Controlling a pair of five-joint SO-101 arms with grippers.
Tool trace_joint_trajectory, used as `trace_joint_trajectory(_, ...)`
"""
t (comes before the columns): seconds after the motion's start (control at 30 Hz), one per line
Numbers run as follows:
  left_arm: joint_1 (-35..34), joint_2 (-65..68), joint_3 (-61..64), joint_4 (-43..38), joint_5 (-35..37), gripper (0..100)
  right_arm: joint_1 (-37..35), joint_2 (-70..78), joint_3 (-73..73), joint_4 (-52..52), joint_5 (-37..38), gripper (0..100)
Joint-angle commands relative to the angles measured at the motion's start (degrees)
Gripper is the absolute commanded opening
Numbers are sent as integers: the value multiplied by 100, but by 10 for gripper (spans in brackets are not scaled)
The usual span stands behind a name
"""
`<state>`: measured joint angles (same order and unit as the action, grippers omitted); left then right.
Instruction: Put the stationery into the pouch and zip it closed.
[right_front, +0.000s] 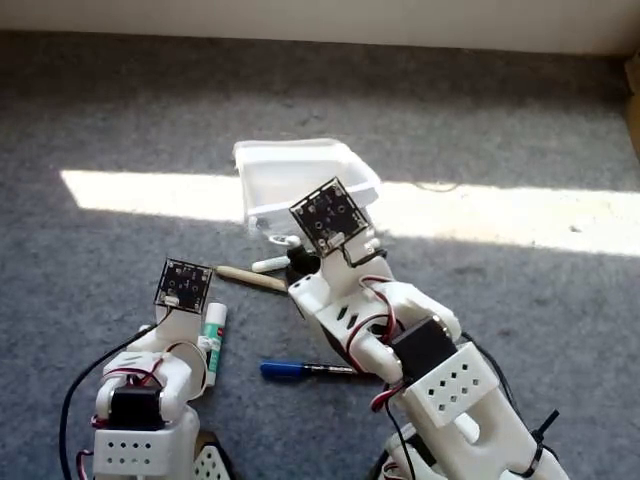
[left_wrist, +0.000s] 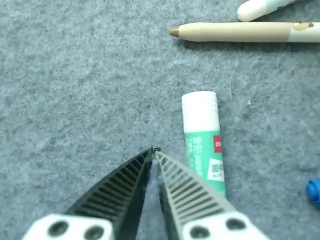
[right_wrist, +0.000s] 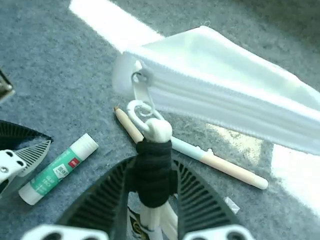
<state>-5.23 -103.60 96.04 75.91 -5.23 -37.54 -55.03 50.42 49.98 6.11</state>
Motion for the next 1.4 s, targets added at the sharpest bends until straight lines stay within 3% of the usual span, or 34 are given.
trace_joint_trajectory(0.0,84,-48,119,18,-35,8,-75,-215,-356,-338,-9,5)
trace_joint_trajectory(0.33,84,-48,119,18,-35,8,-400,-400,-646,-365,-79,5)
trace_joint_trajectory(0.53,110,-48,119,18,-35,8,-418,-1323,-488,-365,-44,5)
trace_joint_trajectory(0.9,66,-48,-136,44,-35,10,-268,-1596,998,-910,176,5)
trace_joint_trajectory(1.2,-1244,-48,-1473,158,-44,10,-224,-1596,1218,-1086,176,5)
trace_joint_trajectory(1.37,-1288,-48,-2360,-211,-44,11,-224,-1596,1218,-1068,167,5)
